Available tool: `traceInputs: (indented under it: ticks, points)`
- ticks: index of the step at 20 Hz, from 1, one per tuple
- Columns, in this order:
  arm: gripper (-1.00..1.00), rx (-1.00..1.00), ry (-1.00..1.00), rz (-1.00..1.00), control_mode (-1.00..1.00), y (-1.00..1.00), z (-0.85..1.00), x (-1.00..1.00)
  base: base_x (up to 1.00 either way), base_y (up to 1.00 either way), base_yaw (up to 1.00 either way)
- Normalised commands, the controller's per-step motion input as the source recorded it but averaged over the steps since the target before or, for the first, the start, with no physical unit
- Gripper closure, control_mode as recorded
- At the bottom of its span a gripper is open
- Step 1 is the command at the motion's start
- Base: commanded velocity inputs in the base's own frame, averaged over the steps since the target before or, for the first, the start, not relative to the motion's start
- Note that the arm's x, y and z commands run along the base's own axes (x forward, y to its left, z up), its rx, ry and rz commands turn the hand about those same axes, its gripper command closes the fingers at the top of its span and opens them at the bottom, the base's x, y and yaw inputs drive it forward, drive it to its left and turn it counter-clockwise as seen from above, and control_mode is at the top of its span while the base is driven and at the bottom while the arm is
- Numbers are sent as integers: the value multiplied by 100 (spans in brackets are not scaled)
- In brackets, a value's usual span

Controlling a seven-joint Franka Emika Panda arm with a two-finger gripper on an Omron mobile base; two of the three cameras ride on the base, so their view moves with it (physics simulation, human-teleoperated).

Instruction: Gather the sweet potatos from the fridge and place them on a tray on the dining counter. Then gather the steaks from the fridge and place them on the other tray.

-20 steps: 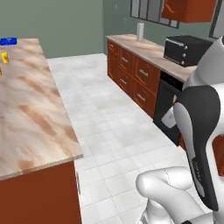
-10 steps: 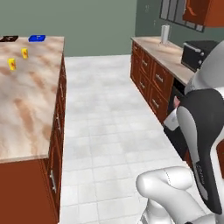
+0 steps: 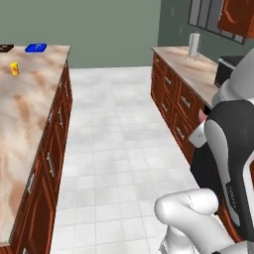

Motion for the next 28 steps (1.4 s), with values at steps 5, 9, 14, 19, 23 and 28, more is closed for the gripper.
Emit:
traceInputs:
  ticks: [5,9,14,19,23,28]
  points:
    - [100,0,0,0,100,0,0,0,100,28,3]
    - [100,0,0,0,100,0,0,0,100,67,-1]
    - [100,0,0,0,100,0,0,0,100,35,0]
    - [100,0,0,0,100,0,0,0,100,-71,10]
    - [100,0,0,0,100,0,0,0,100,-33,8]
    - [100,0,0,0,100,0,0,0,100,-3,7]
